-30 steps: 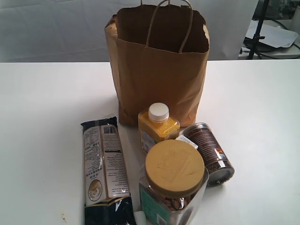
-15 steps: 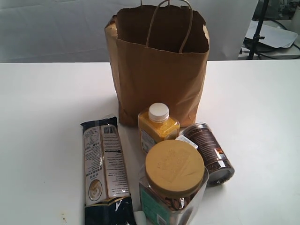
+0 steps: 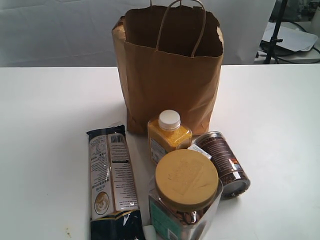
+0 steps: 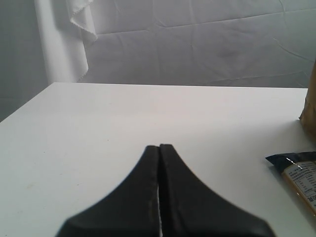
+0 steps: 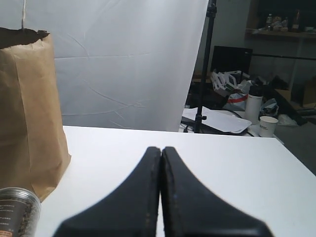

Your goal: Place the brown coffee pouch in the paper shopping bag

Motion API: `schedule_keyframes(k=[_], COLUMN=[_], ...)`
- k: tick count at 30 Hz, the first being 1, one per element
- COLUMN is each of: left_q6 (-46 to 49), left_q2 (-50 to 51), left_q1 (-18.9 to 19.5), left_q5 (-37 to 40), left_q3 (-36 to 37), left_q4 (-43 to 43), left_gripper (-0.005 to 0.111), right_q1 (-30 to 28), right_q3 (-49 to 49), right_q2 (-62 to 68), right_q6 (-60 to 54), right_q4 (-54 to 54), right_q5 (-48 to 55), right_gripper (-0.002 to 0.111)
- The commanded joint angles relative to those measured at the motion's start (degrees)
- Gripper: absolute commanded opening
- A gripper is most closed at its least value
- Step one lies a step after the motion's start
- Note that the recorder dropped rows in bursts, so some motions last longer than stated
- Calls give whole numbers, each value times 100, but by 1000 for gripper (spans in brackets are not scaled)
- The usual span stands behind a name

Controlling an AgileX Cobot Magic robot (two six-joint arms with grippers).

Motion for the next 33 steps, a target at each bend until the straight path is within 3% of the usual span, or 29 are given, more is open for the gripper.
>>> schedule_keyframes(k=[1,12,22,33], left_q6=[-15,-15,-15,-15], left_q2=[-20,-20,-20,-20], left_q1=[19,19,19,19], left_q5=[-30,-30,-30,-30], left_q3=[20,20,20,20], left_q4=[26,26,26,26], left_gripper=[0,0,0,0], right_q1=[-39,-39,-503,-303], right_q3=[20,20,20,20], right_q2=[-30,-30,-30,-30], right_q6=[31,31,31,31], right_q4=[-73,-73,-73,-73], right_q5=[-13,-13,-12,-12], right_gripper=[0,0,0,0])
